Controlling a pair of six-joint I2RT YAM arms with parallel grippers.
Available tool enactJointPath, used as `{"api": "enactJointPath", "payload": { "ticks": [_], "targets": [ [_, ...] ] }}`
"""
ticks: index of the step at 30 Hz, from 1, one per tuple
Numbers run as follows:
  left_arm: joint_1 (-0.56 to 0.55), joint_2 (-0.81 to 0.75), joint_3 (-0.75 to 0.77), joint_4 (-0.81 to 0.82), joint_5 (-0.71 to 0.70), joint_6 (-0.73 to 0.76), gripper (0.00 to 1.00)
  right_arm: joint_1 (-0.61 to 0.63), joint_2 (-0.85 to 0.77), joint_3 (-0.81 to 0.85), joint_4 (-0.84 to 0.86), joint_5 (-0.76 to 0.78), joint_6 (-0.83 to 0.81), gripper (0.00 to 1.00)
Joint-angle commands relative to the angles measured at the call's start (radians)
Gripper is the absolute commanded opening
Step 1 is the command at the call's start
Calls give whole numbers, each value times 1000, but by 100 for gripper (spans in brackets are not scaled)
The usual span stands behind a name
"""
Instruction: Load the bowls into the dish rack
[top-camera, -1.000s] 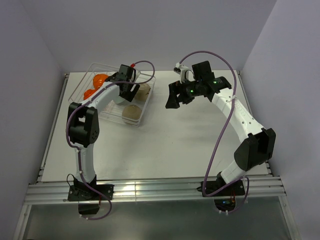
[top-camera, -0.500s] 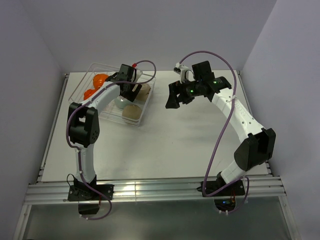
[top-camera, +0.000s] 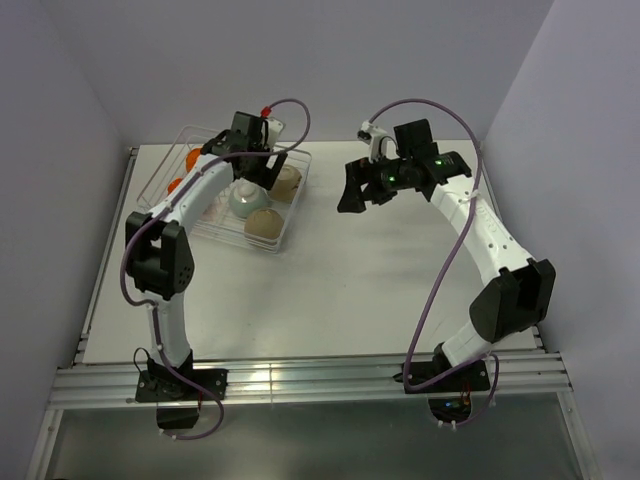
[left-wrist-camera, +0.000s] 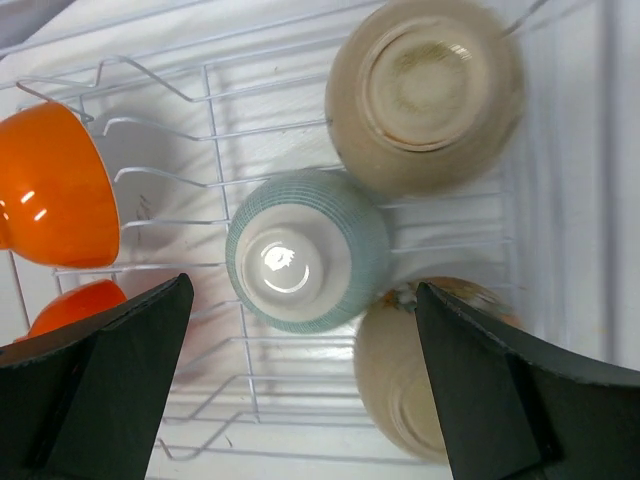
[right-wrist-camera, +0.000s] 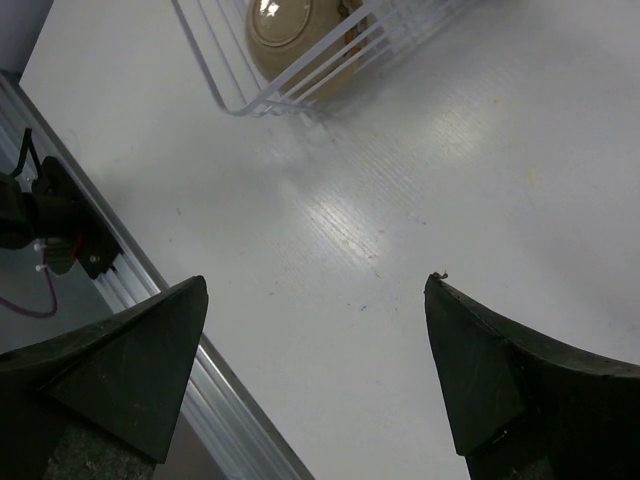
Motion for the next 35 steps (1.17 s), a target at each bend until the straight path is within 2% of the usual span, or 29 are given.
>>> {"api": "enactJointPath", "payload": {
  "ticks": [1,5,9,12,16,19,22,24,27,35],
  "targets": [
    [0,-155,97,-54,117,-68,100,-49,-83,41,-9,-12,-4,96],
    [0,-247,111,-112,237,-140,99,-124,-136,19,-27,-29,-7,98],
    [12,-351,68,-164,465,-174,99,-202,-195,-34,-55,-21,-22,99],
    [38,-439,-27,-193,598,-220,99,-259,-254,-78,-88,-7,-51,100],
    [107,-554,-167,-212,691,-223,99,-294,-312,-142,-131,34,-87,100],
    [149,-673,-292,-215,662,-182,99,-307,-361,-208,-151,60,-116,100],
    [158,-759,-433,-213,633,-90,99,-311,-404,-271,-167,131,-136,100],
    [158,-798,-525,-186,596,-81,99,-314,-441,-325,-167,157,-140,100],
    [158,-855,-599,-158,562,-82,100,-313,-494,-388,-154,154,-137,100],
    [160,-914,-659,-126,538,-93,100,-314,-554,-477,-135,111,-110,100]
  ]
}}
